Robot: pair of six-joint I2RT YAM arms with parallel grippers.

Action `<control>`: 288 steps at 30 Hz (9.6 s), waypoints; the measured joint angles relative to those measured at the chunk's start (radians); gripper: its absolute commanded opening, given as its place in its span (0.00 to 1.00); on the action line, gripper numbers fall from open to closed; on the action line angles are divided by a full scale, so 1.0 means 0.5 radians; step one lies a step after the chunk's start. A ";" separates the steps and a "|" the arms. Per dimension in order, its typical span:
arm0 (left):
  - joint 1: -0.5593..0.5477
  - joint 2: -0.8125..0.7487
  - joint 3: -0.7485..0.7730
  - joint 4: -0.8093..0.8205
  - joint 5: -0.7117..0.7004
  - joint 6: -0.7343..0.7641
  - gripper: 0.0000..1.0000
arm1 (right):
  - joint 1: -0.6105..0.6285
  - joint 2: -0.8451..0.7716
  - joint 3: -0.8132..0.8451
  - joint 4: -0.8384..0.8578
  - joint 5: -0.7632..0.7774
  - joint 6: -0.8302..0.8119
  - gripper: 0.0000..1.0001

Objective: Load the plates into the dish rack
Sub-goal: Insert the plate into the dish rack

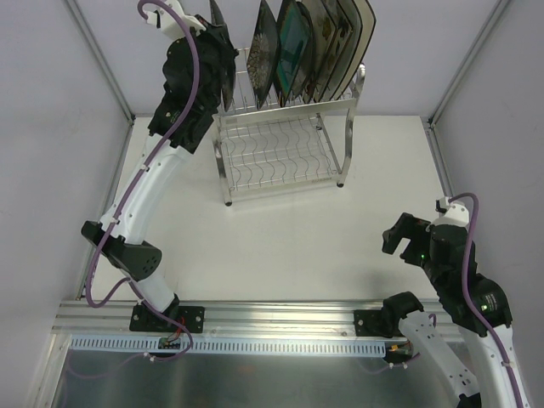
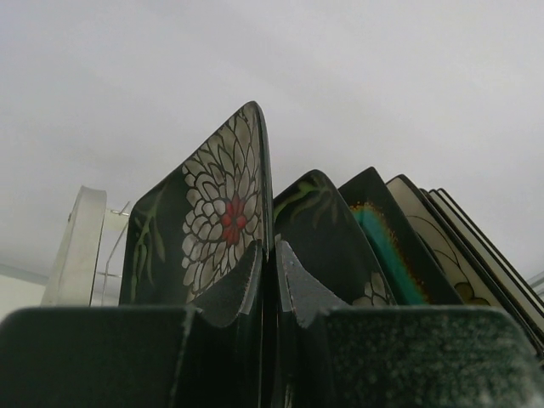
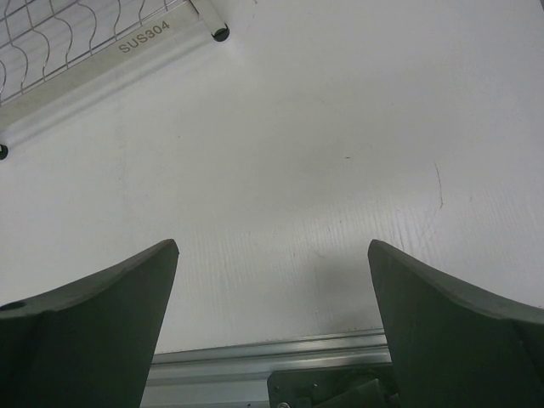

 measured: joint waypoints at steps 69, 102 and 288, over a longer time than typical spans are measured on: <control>0.316 0.085 -0.101 0.055 0.568 -0.298 0.38 | 0.000 -0.011 -0.014 -0.030 0.009 0.000 0.99; 0.196 -0.831 -1.096 0.082 1.263 0.959 0.76 | 0.000 0.014 -0.070 -0.014 -0.026 -0.001 1.00; 0.117 0.093 -0.105 -0.101 0.548 0.823 0.00 | 0.000 0.062 -0.080 -0.016 -0.024 -0.015 0.99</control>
